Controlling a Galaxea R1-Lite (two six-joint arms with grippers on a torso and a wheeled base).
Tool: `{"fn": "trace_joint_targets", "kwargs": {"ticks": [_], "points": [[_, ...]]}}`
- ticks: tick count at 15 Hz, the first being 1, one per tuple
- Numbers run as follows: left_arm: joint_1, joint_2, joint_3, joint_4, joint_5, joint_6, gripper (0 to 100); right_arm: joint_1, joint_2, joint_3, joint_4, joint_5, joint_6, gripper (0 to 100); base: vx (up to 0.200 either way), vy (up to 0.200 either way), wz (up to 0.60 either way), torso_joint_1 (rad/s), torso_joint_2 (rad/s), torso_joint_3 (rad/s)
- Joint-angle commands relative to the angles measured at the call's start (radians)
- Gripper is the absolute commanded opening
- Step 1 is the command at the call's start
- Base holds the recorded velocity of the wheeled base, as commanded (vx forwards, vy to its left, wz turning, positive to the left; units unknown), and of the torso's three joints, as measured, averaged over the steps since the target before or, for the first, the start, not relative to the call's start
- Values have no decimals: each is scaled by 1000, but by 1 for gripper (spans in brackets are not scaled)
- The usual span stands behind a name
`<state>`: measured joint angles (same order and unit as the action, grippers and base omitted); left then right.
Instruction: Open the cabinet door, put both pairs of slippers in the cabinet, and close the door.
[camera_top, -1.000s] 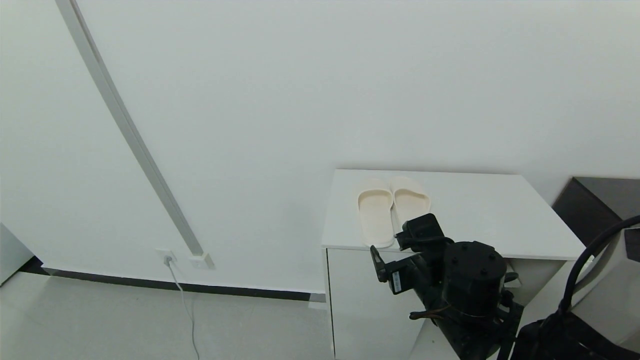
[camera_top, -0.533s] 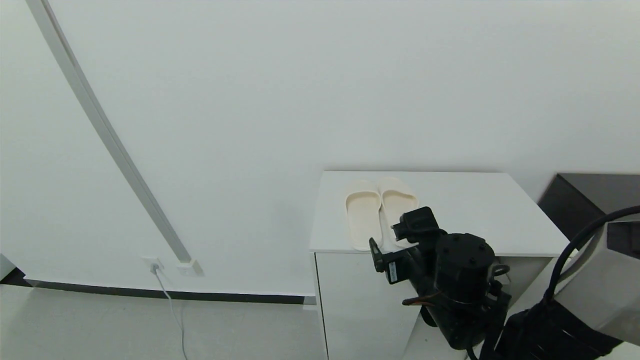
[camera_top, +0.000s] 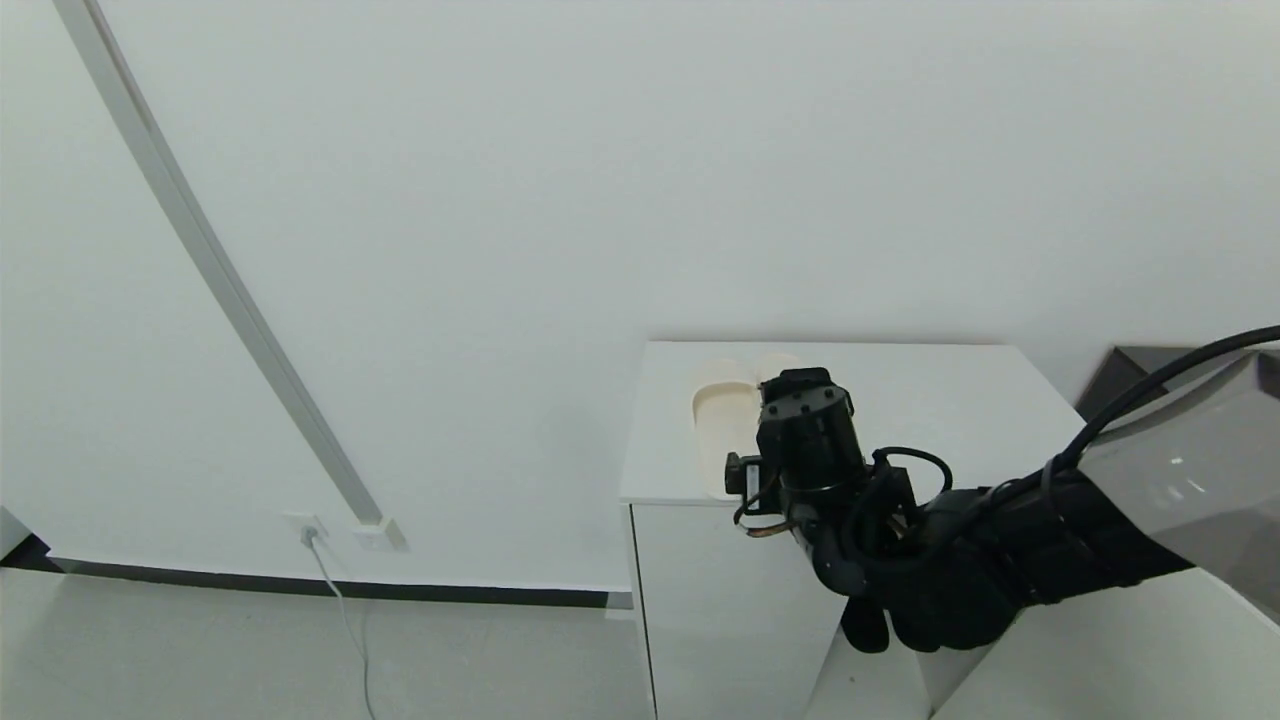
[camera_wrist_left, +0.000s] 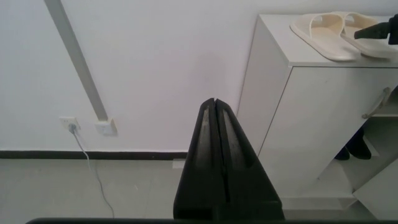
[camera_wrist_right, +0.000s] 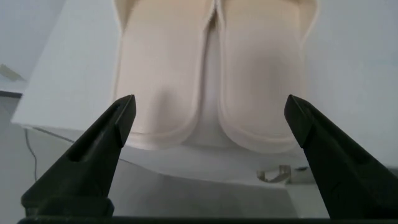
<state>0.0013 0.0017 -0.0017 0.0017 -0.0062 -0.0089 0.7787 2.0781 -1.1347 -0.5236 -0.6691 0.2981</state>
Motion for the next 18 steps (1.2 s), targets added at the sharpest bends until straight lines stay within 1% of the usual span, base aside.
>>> {"fn": "trace_joint_targets", "kwargs": {"ticks": [1, 7, 11, 16, 18], "points": [[0, 0, 0, 0, 0, 0, 0, -1, -9, -76, 62, 0, 47, 100, 0, 0, 0, 0, 0, 0], [0, 0, 0, 0, -1, -2, 0, -4, -9, -74, 66, -7, 55, 100, 0, 0, 0, 0, 0, 0], [0, 0, 0, 0, -1, -2, 0, -4, -7, -73, 60, -9, 55, 100, 200, 0, 0, -5, -1, 6], [0, 0, 0, 0, -1, 1, 0, -16, 13, -73, 57, -10, 50, 100, 0, 0, 0, 0, 0, 0], [0, 0, 0, 0, -1, 1, 0, -19, 42, -74, 2, -10, 30, 100, 0, 0, 0, 0, 0, 0]]}}
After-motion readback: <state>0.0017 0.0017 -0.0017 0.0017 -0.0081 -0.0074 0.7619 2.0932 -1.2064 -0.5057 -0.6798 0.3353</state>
